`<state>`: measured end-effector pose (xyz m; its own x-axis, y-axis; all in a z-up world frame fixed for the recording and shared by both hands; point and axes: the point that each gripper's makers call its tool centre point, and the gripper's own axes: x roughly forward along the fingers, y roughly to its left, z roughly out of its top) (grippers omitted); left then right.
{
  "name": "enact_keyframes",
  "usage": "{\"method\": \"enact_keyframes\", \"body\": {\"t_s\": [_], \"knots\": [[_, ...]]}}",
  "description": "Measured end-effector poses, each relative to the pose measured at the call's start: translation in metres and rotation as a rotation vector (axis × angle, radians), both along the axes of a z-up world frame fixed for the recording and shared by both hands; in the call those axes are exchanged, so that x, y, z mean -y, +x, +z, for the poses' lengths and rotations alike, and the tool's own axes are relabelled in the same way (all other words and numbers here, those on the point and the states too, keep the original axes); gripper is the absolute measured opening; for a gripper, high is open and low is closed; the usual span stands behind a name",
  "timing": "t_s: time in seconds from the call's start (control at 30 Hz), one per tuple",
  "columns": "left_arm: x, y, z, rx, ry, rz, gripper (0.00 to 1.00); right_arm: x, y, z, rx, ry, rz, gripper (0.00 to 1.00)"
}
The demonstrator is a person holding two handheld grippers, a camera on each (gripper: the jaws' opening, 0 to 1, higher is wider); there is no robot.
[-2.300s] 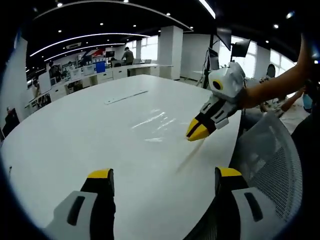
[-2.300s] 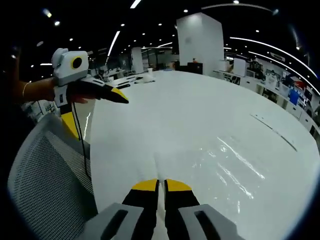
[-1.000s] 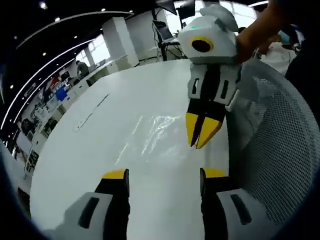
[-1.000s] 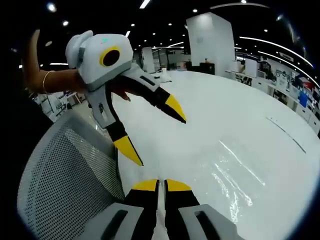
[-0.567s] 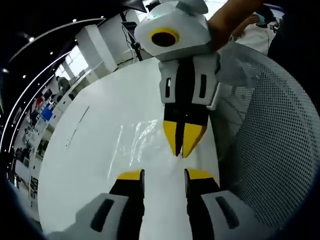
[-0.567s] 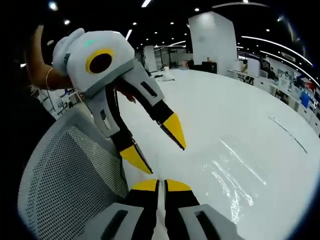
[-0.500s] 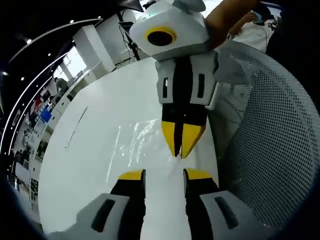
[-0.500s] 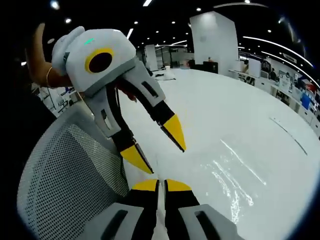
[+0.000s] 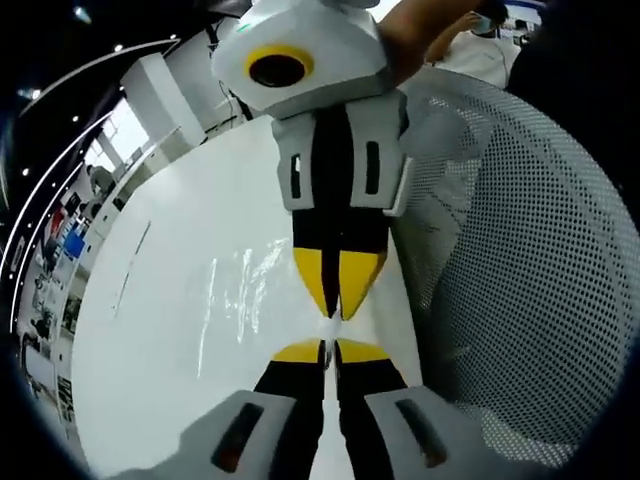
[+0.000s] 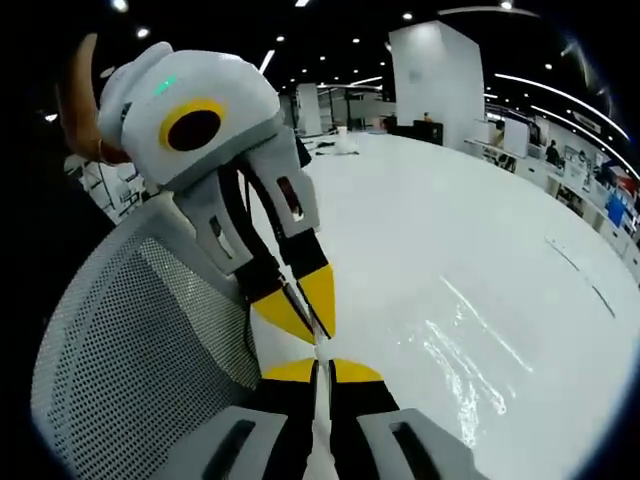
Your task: Open the resealable bag by pulling the two sides of the seal apart until the entire bag opening is separated and visibly accessible.
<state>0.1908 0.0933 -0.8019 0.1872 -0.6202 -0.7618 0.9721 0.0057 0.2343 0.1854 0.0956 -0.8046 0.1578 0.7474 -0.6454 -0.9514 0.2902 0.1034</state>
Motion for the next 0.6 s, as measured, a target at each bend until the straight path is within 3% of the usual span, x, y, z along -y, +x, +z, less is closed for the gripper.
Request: {"method": "enact_keyframes", "body": {"t_s": [0.2,0.4,0.6], "knots": [[-0.003,0.003,-0.002,-0.006,0.009,-0.006,0.00,-0.003,-0.001,-0.002,0.019,-0.018,0.017,0.03],[-0.001,-0.004,-0.001,-0.006,0.014,-0.074,0.00,-0.014,0.000,0.001,0.049,-0.019,0.058,0.04],[-0.004,-0.008,-0.001,-0.004,0.027,-0.095,0.00,-0.017,-0.007,-0.002,0.099,-0.078,0.146,0.01]]}}
